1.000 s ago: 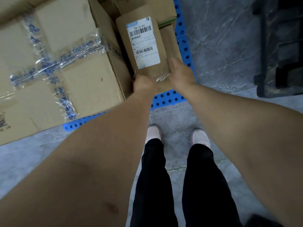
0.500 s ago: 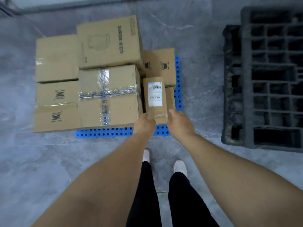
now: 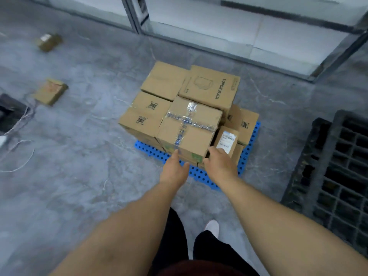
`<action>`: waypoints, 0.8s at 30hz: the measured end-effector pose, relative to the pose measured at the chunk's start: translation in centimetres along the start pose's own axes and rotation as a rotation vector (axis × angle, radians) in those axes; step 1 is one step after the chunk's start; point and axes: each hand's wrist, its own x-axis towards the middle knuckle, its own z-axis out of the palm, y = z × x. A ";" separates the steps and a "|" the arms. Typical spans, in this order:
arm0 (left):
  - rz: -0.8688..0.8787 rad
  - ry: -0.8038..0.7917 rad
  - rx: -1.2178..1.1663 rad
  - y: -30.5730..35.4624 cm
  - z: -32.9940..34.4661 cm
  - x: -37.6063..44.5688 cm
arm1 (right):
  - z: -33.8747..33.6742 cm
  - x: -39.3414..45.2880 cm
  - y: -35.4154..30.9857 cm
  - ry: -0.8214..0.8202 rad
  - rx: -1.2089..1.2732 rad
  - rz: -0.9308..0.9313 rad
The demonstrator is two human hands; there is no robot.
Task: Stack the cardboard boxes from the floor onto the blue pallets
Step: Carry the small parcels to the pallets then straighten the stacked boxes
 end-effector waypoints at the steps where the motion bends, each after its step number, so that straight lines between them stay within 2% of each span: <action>1: -0.009 0.030 -0.022 -0.4 -0.8 -0.2 | -0.2 0.0 -1.0 0.003 -0.022 -0.027; 8: -0.084 0.197 -0.163 -4.1 -7.7 0.2 | 0.1 1.3 -9.2 0.002 -0.155 -0.214; 16: -0.136 0.324 -0.192 -10.3 -18.6 3.1 | 2.6 3.2 -22.4 0.041 -0.305 -0.397; 24: -0.202 0.440 -0.163 -17.6 -30.2 7.0 | 6.4 6.2 -37.3 0.055 -0.224 -0.465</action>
